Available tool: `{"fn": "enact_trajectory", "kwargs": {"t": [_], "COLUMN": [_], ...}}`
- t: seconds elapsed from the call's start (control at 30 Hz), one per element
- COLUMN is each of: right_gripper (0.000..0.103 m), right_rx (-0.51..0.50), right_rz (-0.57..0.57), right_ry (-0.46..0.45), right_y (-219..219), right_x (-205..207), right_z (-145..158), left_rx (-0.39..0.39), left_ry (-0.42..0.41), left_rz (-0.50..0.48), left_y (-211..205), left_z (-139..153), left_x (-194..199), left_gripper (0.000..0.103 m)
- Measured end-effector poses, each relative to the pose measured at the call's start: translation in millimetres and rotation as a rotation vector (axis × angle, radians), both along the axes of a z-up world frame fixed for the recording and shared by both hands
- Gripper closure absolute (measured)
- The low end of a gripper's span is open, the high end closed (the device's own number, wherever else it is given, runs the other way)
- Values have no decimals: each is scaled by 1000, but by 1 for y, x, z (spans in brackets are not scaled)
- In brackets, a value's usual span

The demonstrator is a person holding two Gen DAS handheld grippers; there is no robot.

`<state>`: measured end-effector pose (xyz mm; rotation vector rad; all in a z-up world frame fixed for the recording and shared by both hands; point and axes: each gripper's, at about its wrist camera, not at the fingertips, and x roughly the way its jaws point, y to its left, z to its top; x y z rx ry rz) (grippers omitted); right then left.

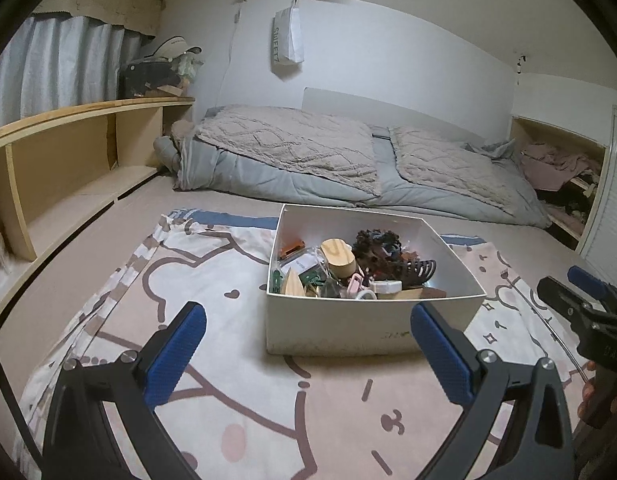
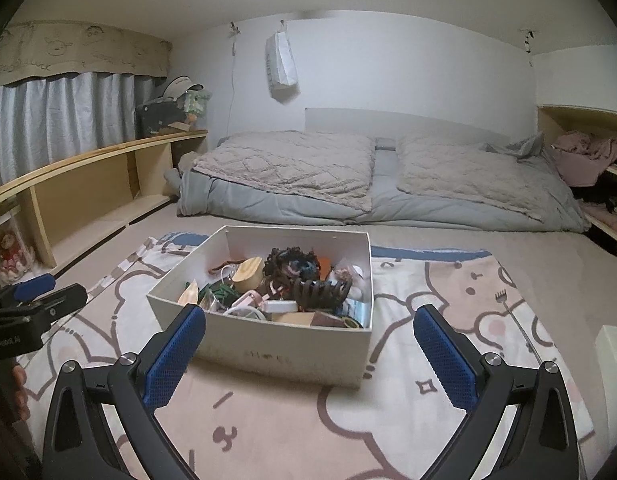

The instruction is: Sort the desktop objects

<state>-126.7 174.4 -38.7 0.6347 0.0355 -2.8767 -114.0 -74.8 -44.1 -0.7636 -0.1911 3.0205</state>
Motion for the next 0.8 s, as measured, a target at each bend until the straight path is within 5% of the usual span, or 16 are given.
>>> {"fn": "enact_trajectory", "kwargs": {"t": [0.8], "right_gripper": [0], "right_rx": [33], "right_rz": [-36], "right_ry": [13], "right_y": [24], "right_x": [71], "right_z": [9], "left_rx": [-100], "left_ry": [20], "left_rz": [-10], "left_y": [35], "left_z": [19], "left_x": [71], "left_gripper": [0]}}
